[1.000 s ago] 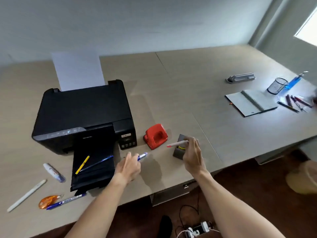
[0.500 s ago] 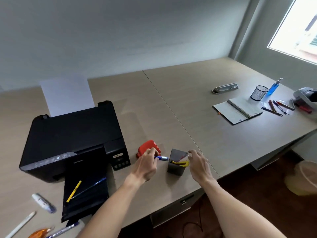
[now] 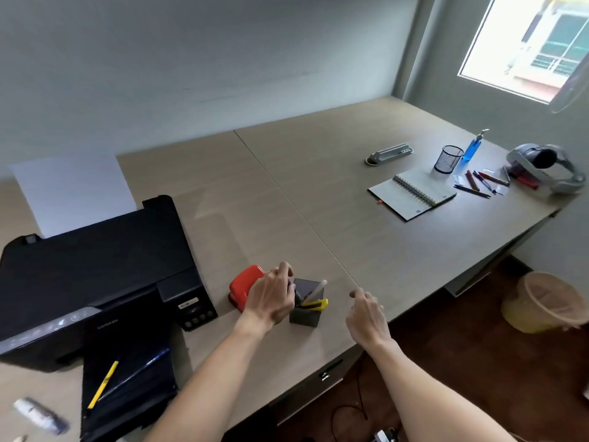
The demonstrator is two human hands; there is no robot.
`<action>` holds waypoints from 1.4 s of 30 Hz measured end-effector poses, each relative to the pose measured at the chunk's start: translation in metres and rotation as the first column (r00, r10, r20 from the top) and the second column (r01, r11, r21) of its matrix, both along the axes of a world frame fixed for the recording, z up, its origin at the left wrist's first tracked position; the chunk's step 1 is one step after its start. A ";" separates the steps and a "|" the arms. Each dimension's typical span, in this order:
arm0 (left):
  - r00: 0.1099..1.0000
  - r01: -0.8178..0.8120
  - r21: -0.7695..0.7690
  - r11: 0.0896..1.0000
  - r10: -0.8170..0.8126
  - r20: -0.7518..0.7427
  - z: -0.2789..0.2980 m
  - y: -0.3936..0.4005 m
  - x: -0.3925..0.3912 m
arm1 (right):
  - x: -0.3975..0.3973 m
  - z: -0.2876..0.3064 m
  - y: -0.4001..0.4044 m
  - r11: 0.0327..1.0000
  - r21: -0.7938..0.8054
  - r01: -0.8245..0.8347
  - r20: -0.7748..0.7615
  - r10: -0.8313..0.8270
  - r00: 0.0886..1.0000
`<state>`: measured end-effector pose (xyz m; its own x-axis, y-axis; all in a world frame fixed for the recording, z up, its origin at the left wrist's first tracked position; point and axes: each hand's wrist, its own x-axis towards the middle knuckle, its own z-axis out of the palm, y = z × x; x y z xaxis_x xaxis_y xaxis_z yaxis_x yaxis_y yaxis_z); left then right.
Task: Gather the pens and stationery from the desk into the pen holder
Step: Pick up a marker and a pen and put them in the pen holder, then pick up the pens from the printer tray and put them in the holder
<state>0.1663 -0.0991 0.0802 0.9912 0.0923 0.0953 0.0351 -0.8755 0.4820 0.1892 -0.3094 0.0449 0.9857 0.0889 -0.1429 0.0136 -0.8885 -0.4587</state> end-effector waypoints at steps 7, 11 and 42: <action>1.000 0.005 -0.038 0.999 -0.004 0.006 -0.016 -0.009 0.001 | -0.015 -0.007 0.008 0.989 -0.055 -0.139 -0.044 0.136 0.990; 0.999 -0.038 -0.067 0.997 0.038 0.004 -0.023 0.008 -0.018 | -0.027 -0.011 0.019 0.978 -0.021 -0.207 -0.135 0.202 0.970; 0.472 -0.735 0.397 0.549 0.835 -0.281 -0.101 0.183 -0.354 | -0.132 -0.036 0.312 0.508 -0.097 -0.856 0.053 0.861 0.506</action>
<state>-0.1872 0.0836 -0.0210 0.4466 0.8805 -0.1589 0.8946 -0.4422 0.0641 0.0569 0.0021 0.0084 0.4380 0.8936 -0.0983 0.8177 -0.4415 -0.3695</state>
